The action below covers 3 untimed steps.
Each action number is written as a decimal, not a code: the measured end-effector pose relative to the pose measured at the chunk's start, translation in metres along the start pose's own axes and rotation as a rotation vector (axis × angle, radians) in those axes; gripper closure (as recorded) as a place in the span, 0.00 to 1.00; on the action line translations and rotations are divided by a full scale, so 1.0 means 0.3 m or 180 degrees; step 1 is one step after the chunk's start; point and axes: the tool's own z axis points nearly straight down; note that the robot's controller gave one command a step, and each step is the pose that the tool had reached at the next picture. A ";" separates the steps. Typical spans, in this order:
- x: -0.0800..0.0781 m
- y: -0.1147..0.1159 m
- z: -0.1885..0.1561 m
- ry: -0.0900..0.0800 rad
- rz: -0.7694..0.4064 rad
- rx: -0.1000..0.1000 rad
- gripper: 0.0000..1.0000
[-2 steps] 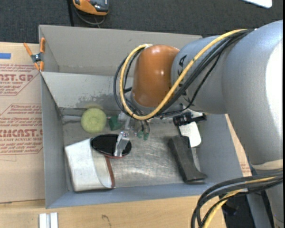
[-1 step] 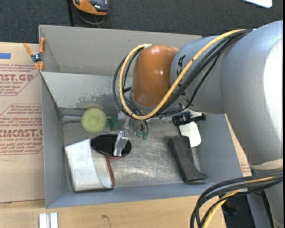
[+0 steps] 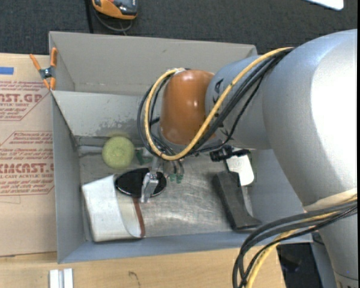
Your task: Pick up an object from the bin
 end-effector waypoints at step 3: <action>-0.036 0.029 0.013 -0.0064 0.1734 -0.0083 1.00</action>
Offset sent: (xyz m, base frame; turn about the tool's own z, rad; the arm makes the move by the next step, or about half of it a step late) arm 0.0000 0.0000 0.0000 0.0000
